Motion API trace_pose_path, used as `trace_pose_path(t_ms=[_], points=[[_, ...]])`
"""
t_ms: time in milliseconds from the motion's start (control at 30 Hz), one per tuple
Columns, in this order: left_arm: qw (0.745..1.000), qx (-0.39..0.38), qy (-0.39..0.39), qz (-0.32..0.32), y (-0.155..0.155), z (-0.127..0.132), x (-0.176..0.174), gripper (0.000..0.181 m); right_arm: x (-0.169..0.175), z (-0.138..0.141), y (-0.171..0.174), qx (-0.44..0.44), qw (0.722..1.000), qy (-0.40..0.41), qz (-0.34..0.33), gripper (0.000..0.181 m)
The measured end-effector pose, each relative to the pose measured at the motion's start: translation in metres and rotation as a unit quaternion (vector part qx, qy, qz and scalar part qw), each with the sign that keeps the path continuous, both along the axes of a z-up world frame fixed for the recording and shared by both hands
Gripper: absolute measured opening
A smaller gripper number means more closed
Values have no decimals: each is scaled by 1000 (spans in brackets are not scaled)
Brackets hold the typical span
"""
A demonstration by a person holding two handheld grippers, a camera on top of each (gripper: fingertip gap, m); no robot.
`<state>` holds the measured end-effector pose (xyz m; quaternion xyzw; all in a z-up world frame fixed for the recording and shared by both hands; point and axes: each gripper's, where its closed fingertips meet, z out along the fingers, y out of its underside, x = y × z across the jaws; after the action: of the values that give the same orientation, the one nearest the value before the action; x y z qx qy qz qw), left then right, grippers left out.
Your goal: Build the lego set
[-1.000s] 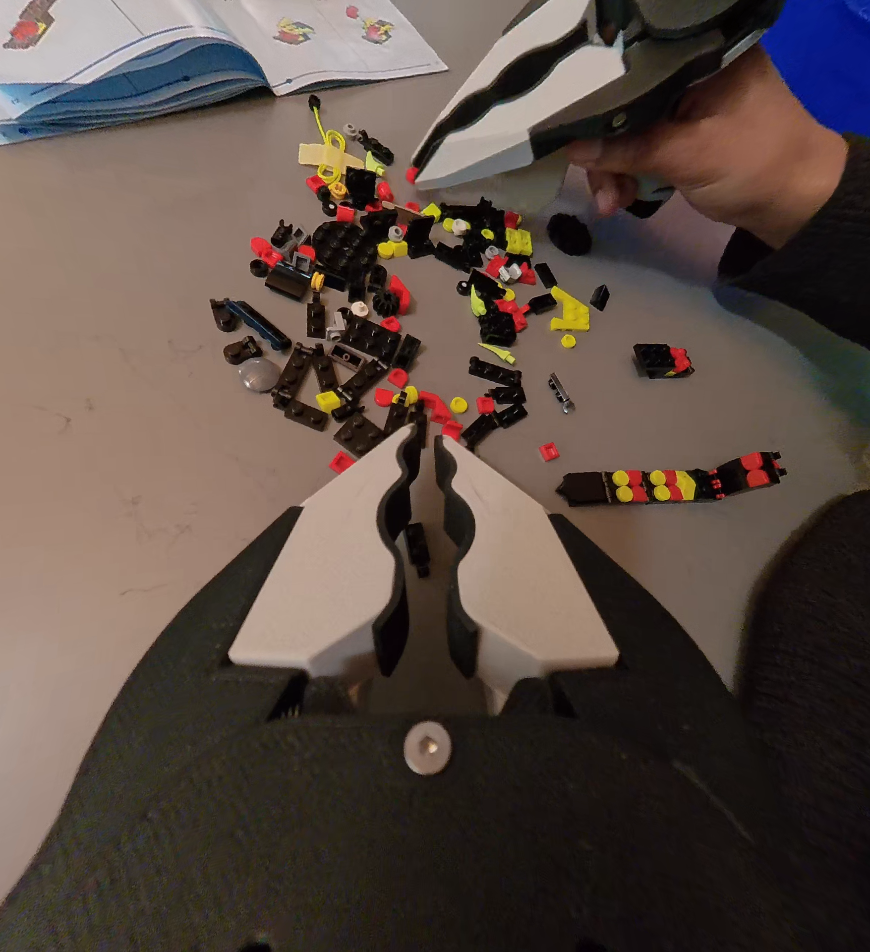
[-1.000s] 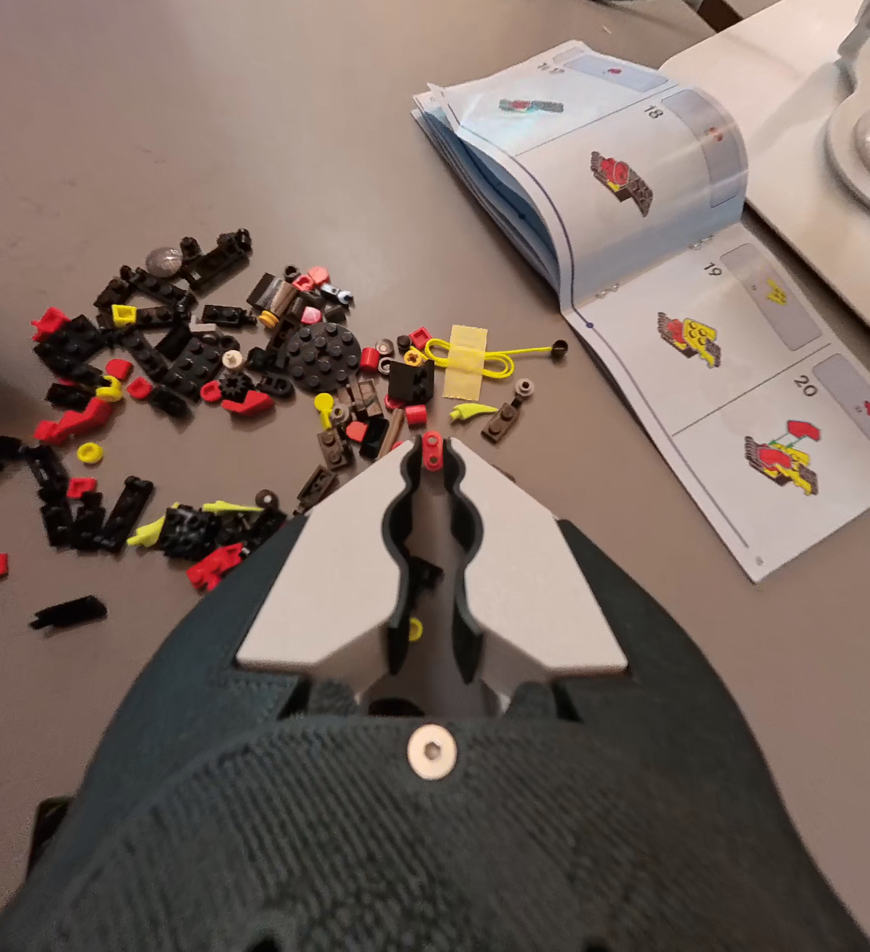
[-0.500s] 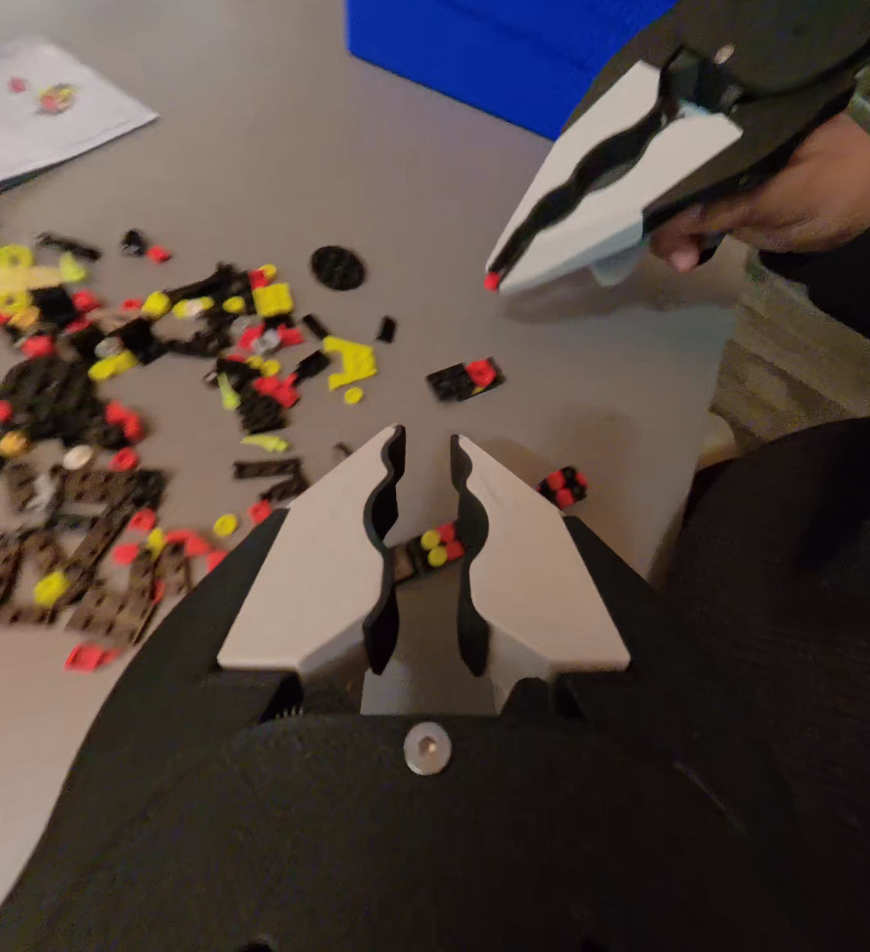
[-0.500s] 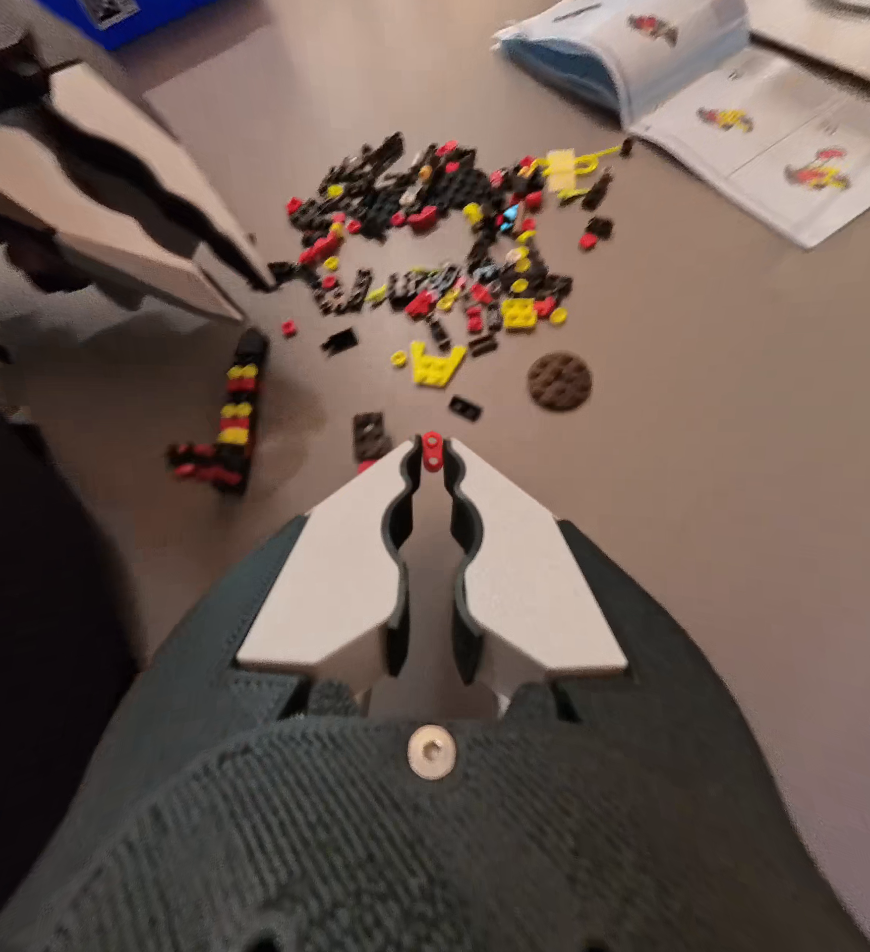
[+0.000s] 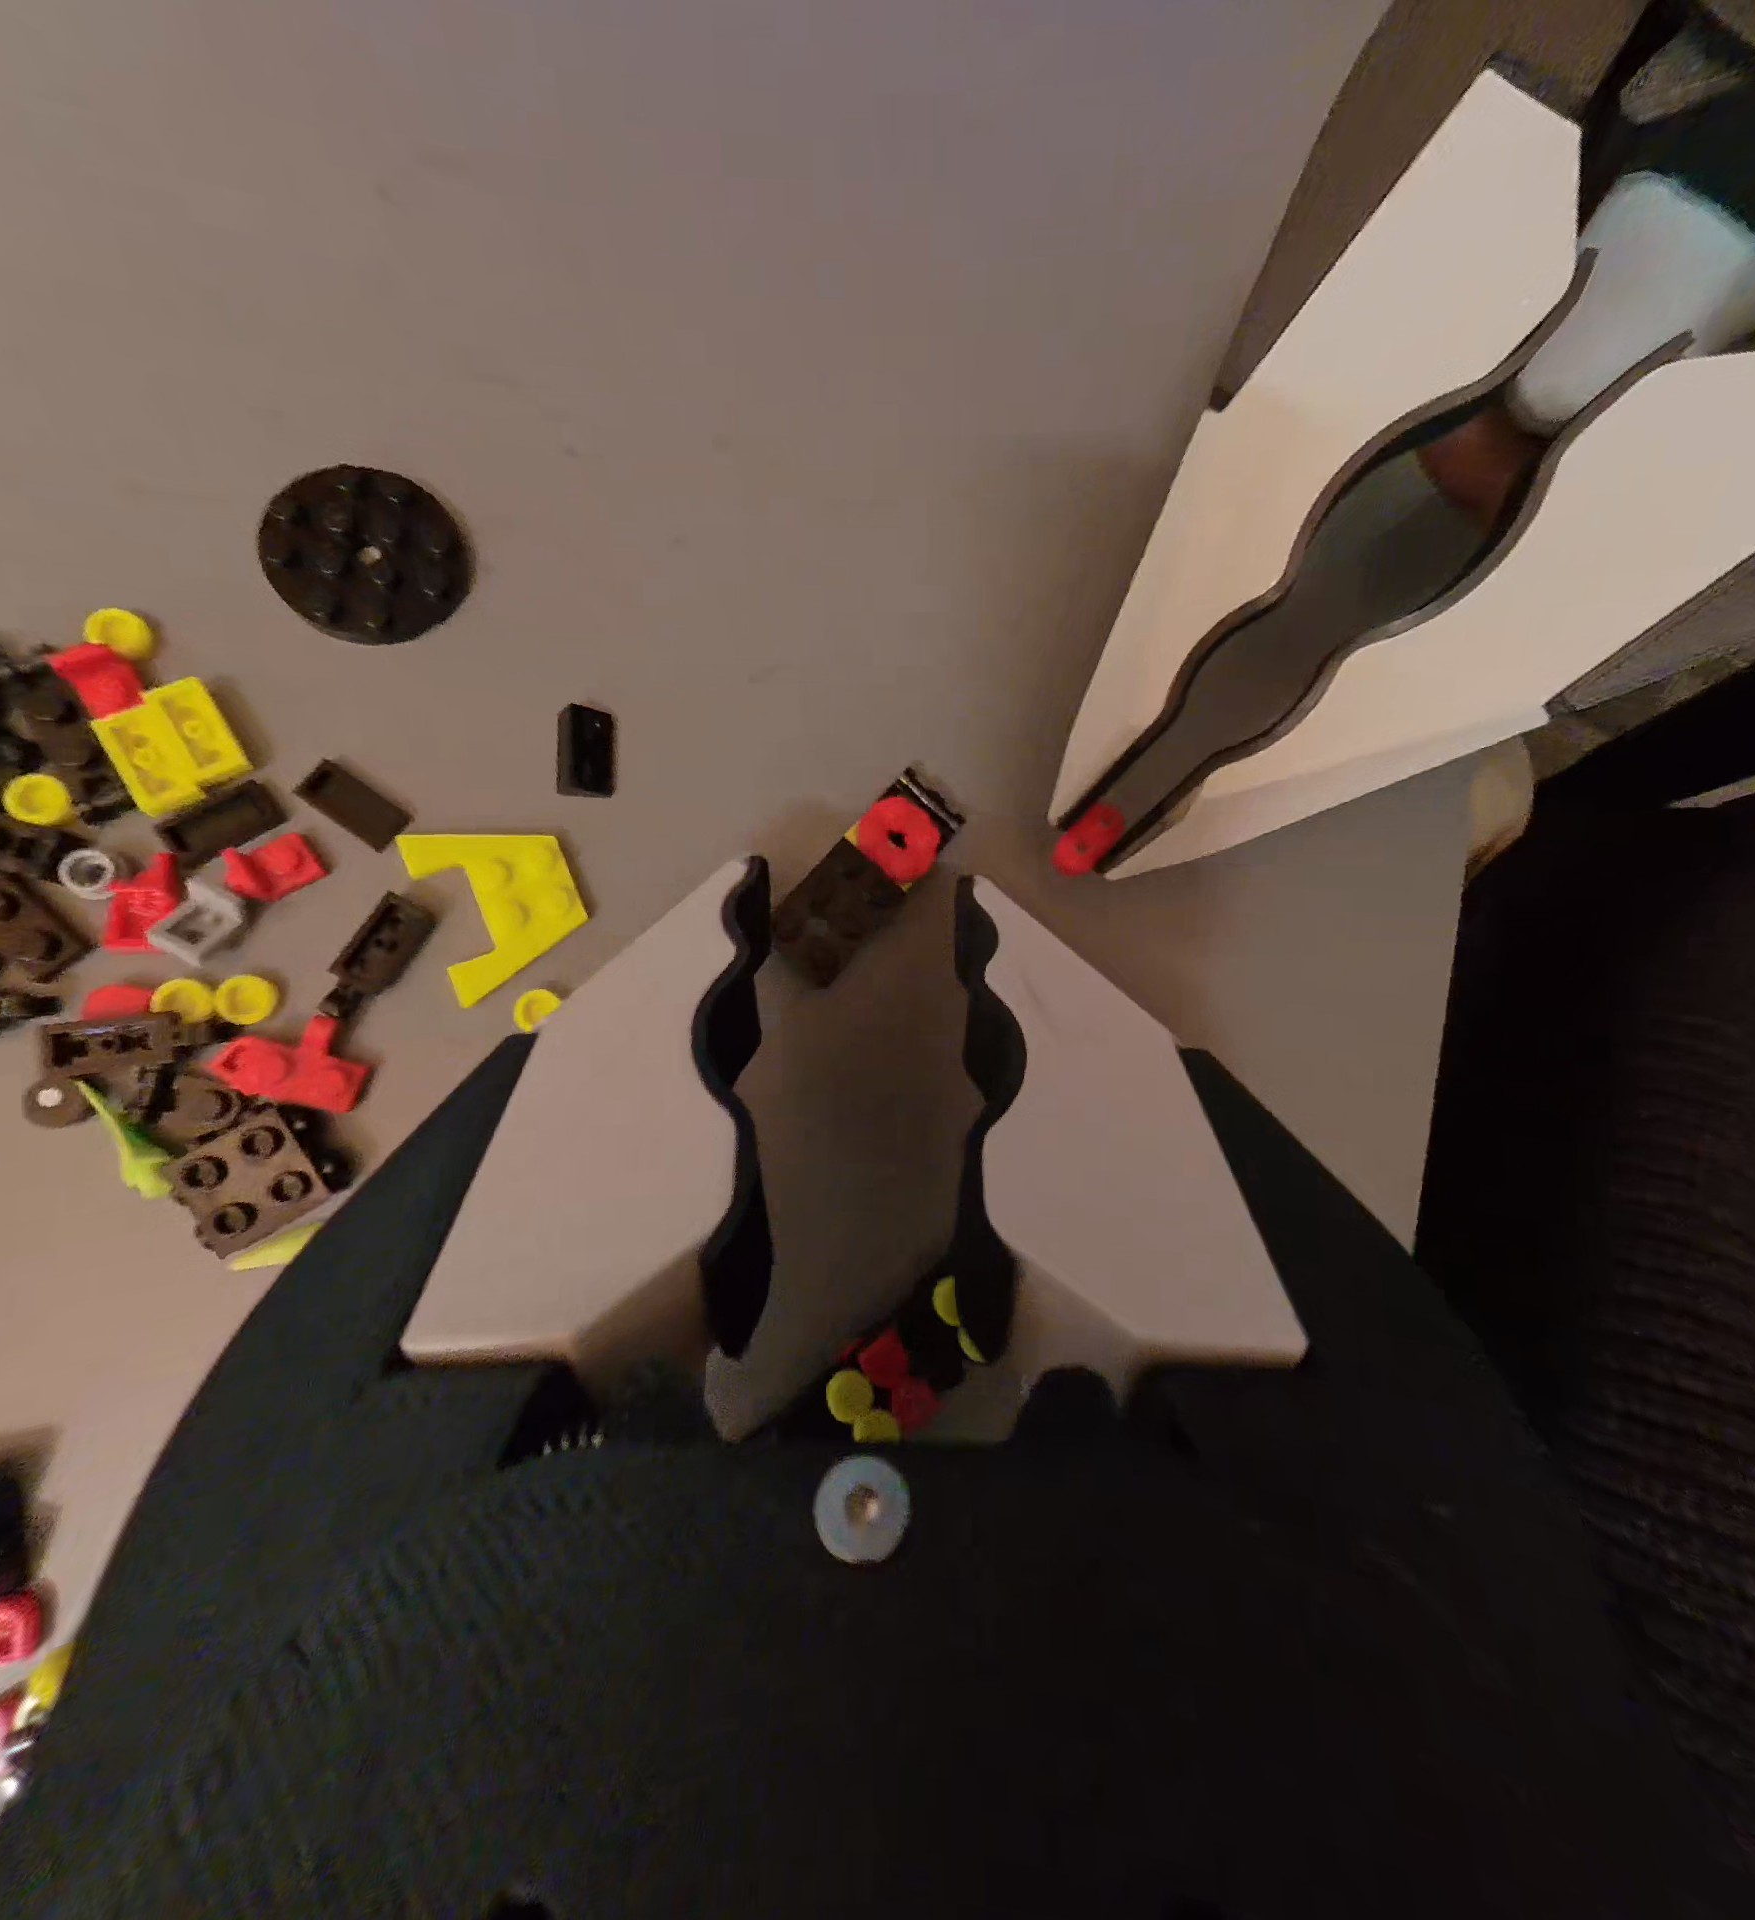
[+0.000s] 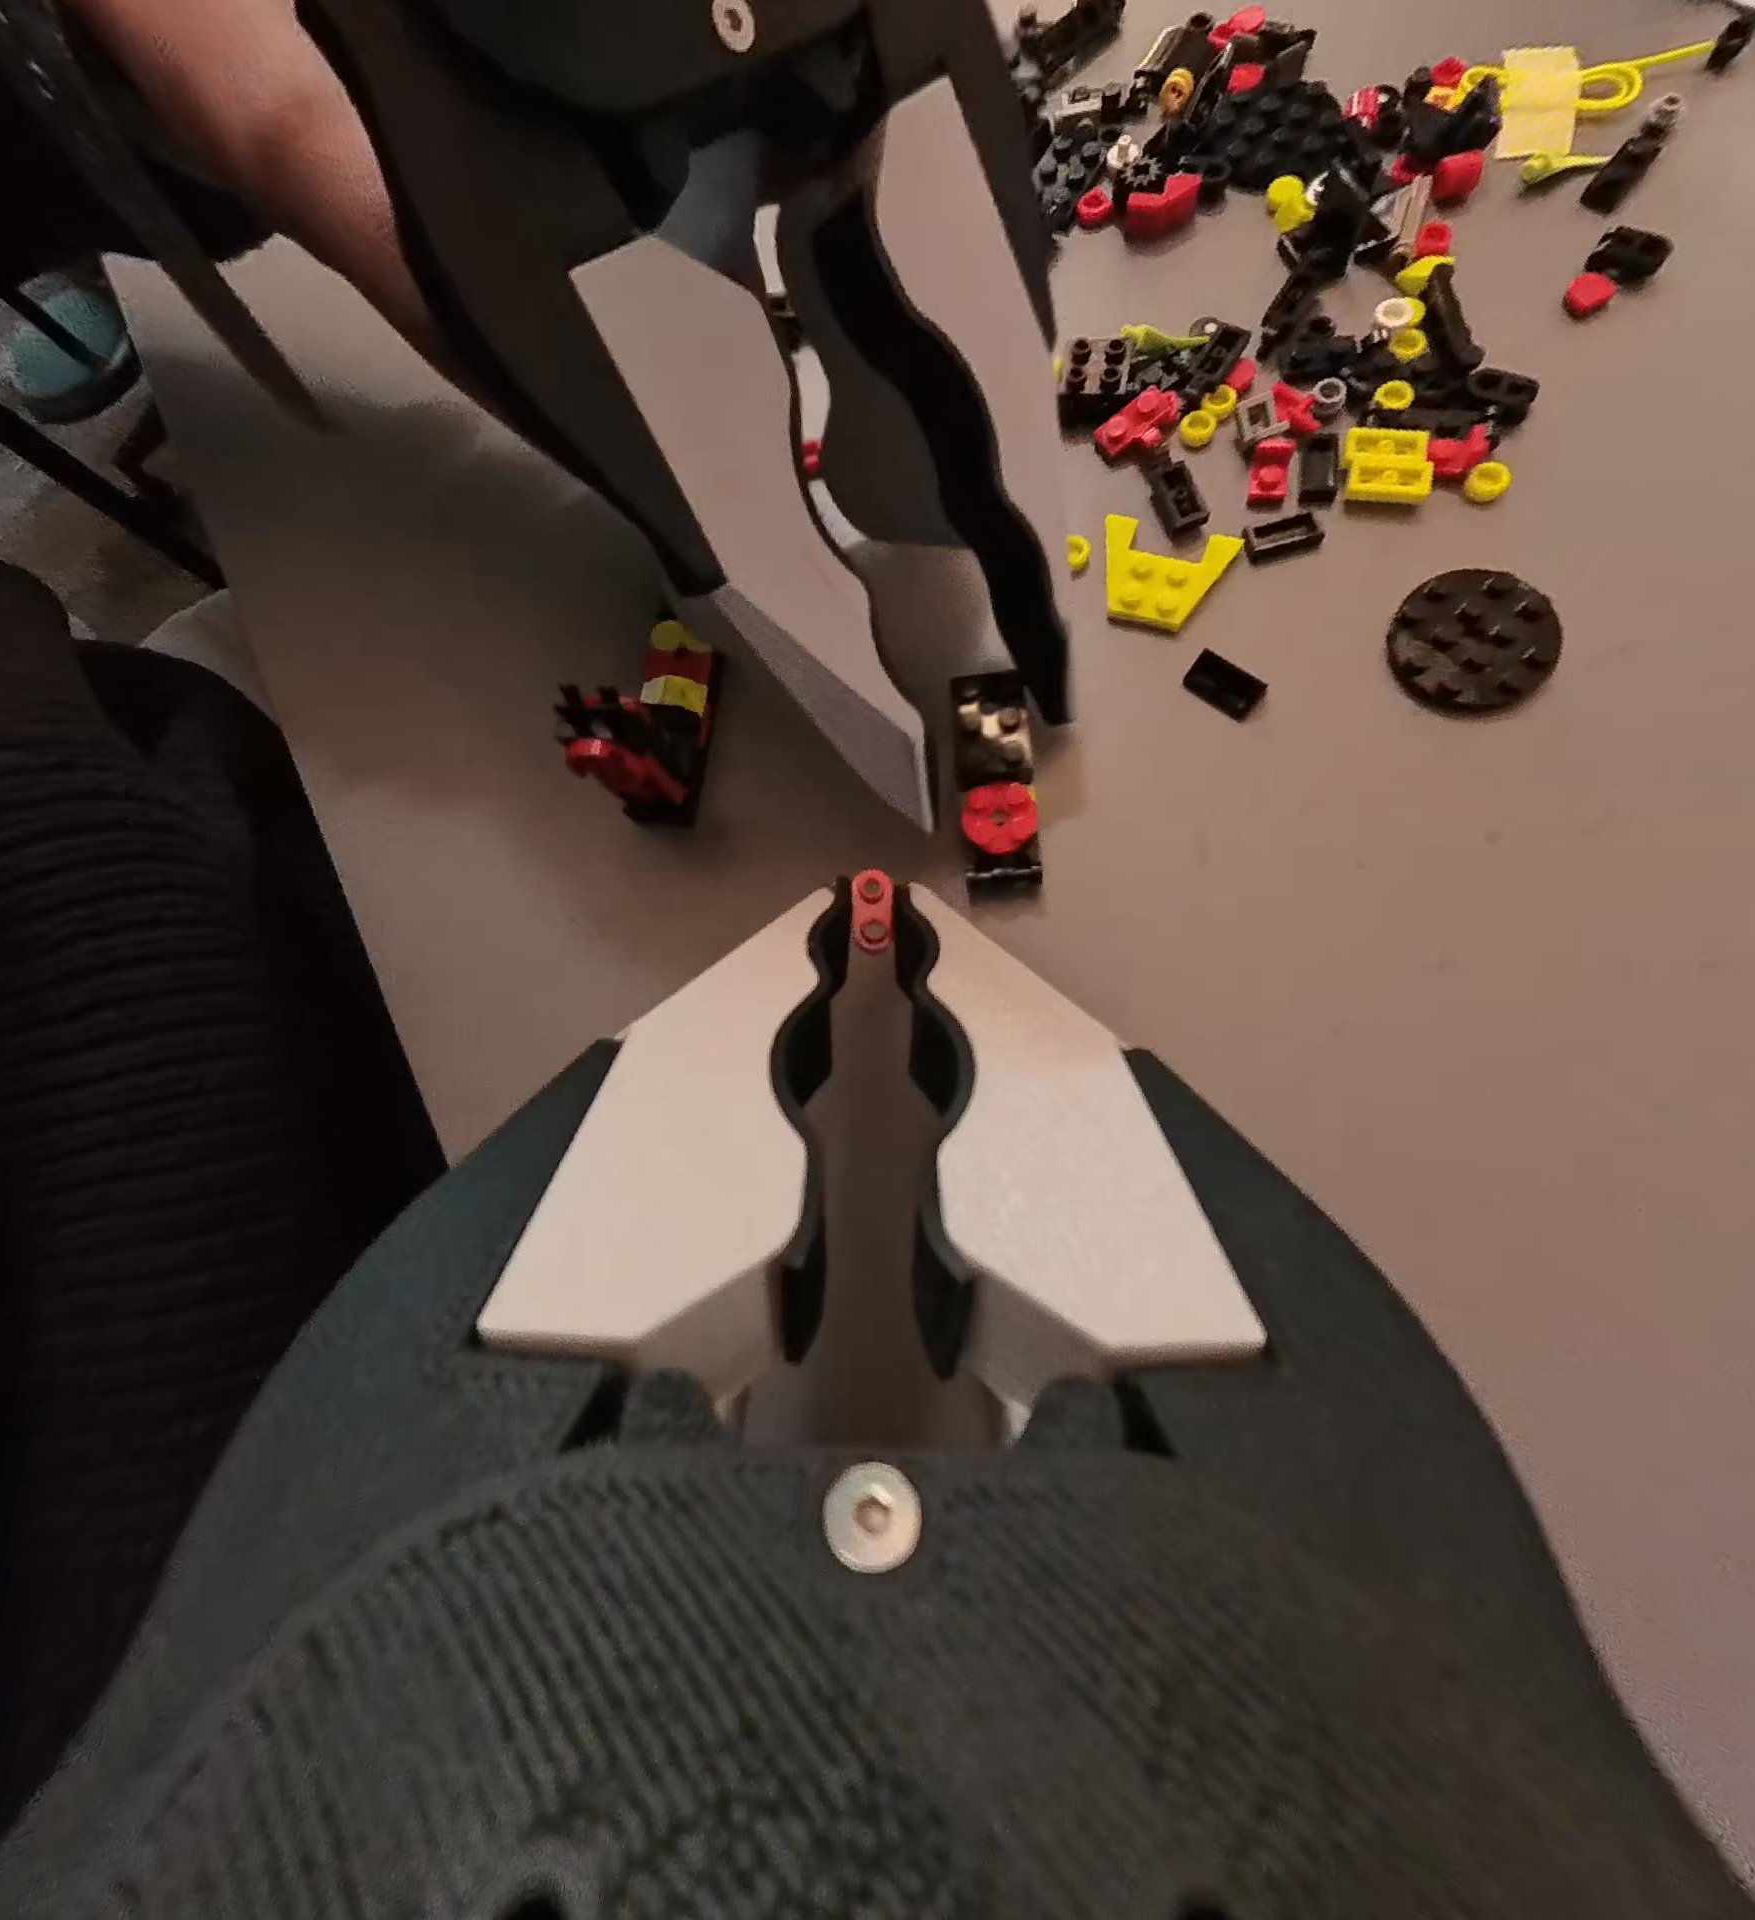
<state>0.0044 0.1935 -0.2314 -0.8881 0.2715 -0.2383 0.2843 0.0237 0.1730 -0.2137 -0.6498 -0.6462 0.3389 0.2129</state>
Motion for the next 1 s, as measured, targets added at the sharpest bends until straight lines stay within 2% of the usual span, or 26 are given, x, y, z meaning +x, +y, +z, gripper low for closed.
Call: trace_pose_path(t_ms=[167,300,400,600,1000], points=[[1000,-16,-20,-3,-12,3,2,33,-1,-9,10,-4,1000,-13,-23,7],[995,-52,-82,-23,-29,13,11,27,-1,-10,20,1,999,-15,-43,7],[991,-63,-113,-21,-29,20,13,27,0,-11,22,0,999,-16,-47,7],[989,-83,-121,18,-22,14,4,25,-6,0,17,-26,999,10,-47,7],[985,-111,-135,13,-25,9,10,25,-21,-9,13,-25,997,-8,-76,7]])
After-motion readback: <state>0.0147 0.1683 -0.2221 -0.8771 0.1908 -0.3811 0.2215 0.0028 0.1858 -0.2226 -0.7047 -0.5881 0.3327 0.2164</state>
